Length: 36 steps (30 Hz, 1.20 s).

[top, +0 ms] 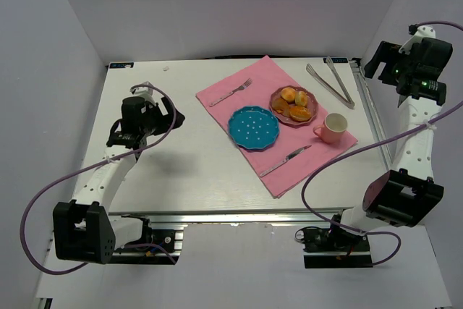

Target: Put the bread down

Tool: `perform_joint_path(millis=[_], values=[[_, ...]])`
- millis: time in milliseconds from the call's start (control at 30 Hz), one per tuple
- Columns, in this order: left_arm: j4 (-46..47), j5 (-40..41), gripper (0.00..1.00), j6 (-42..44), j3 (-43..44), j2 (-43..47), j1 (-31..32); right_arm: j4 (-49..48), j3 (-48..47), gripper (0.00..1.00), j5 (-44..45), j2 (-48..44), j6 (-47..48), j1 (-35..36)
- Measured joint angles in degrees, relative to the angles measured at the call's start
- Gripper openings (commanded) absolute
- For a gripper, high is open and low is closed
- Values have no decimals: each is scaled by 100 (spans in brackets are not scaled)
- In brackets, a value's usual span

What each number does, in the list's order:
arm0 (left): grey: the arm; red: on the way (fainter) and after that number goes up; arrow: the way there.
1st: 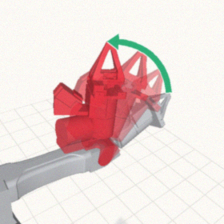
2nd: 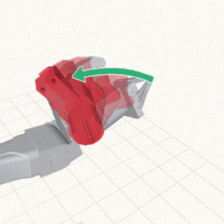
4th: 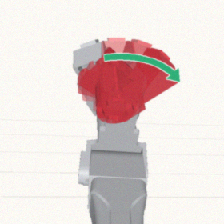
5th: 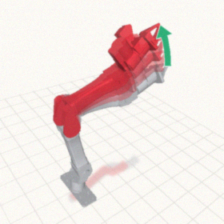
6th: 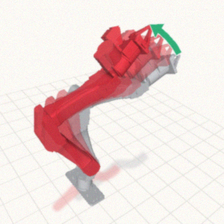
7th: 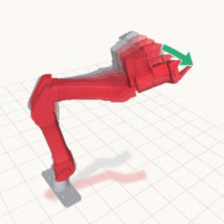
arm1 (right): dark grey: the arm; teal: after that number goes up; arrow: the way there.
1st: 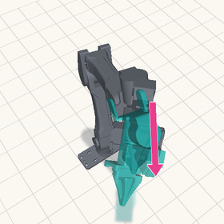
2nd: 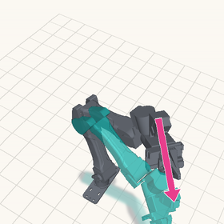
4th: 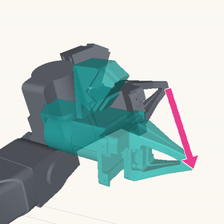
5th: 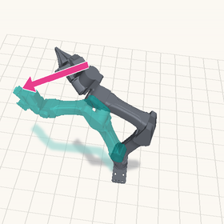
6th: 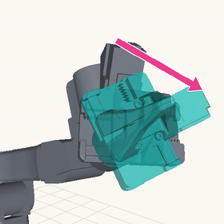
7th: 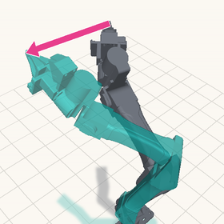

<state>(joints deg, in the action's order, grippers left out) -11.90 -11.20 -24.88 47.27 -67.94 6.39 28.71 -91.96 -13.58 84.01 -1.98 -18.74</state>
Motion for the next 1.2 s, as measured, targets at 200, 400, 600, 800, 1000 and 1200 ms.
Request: perform_joint_path(millis=[200, 400, 600, 800, 1000, 1200], values=[[-85, 186, 98, 46, 129, 9, 0, 0, 2, 89, 437, 0, 168, 0], [-101, 203, 98, 44, 201, -46, 0, -295, 68, 89, 494, 223, 535, 0], [-122, 133, 98, 24, 227, -350, 0, -671, -140, 89, -234, 1283, 1154, -2], [-181, -52, 98, -46, 393, -597, 0, -756, -1139, 89, -463, 2911, 1685, 7], [-269, -90, 98, -74, 527, -610, 2, -776, -1958, 89, -455, 4063, 2267, 52], [-323, 13, 98, -24, 616, -758, 0, -787, -2271, 89, -531, 4712, 2691, 201]])
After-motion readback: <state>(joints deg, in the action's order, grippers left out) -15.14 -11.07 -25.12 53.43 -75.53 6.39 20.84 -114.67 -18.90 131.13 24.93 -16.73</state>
